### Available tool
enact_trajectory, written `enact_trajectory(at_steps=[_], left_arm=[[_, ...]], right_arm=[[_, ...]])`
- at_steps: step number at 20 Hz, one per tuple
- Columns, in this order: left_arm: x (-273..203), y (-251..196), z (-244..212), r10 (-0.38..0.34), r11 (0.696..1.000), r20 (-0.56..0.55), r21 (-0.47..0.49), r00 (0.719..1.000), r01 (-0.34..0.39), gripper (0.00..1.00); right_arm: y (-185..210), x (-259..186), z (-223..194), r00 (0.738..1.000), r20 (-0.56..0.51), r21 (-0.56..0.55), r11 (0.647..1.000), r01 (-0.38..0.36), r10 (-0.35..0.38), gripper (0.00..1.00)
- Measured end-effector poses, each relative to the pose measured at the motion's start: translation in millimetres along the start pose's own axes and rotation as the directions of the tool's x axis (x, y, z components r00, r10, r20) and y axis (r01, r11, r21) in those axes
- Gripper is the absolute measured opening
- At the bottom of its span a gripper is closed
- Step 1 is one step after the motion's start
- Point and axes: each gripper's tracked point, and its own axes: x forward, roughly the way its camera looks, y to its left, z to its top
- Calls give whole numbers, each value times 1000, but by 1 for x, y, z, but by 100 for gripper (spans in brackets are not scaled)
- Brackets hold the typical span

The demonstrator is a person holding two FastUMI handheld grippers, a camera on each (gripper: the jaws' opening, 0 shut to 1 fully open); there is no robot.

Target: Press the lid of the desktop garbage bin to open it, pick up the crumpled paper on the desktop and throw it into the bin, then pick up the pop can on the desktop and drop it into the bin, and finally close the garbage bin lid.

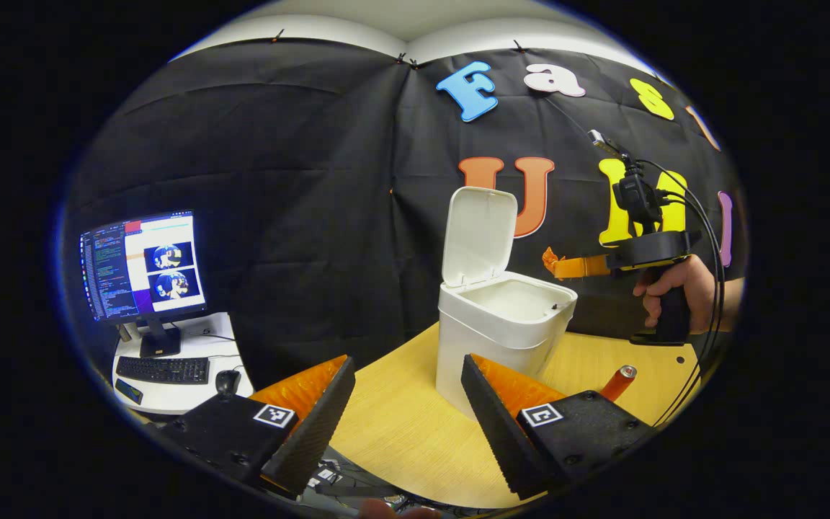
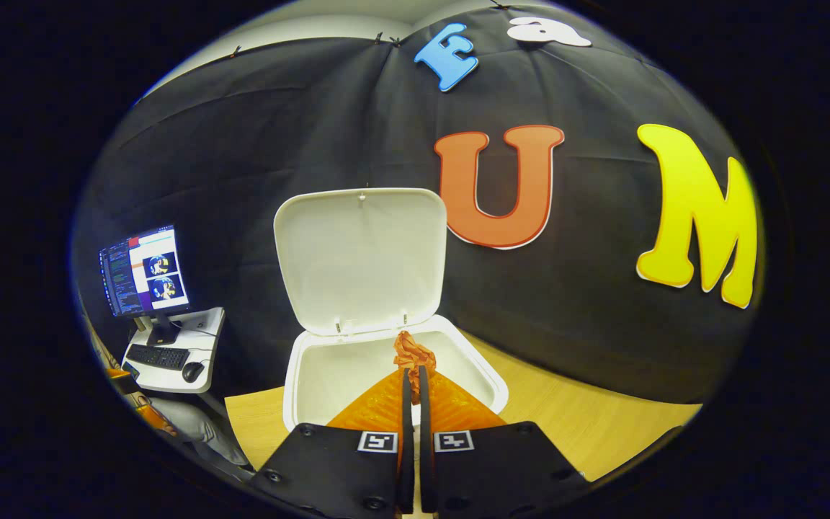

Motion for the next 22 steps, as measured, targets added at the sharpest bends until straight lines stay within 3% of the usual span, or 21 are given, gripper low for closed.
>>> enact_trajectory(at_steps=[4,6,9,11,14,16,20,22], left_arm=[[-2,11,3,15,1000,12,1,1000,-15,98],[-2,17,3,16,1000,19,0,1000,-16,98],[-2,17,1,4,1000,18,-13,1000,-4,98],[-3,15,1,-5,1000,17,-14,1000,5,98],[-1,7,4,-31,1000,32,4,999,31,98],[0,0,10,-55,998,49,22,997,54,98],[1,-23,16,-132,991,77,45,988,129,98],[1,-33,17,-164,985,86,67,983,159,98]], right_arm=[[11,22,-14,999,-49,-39,999,-3,1,4],[13,29,-17,998,-55,-40,999,-10,8,17],[11,28,-16,999,-51,-49,999,-7,5,20],[8,30,-17,999,-49,-51,999,-4,2,32],[4,25,-16,999,-38,-36,999,8,-10,58],[1,17,-13,1000,-22,-25,1000,9,-10,62],[-8,-9,-5,999,29,-12,999,31,-31,83],[-18,-28,0,996,66,-11,998,59,-58,86]])
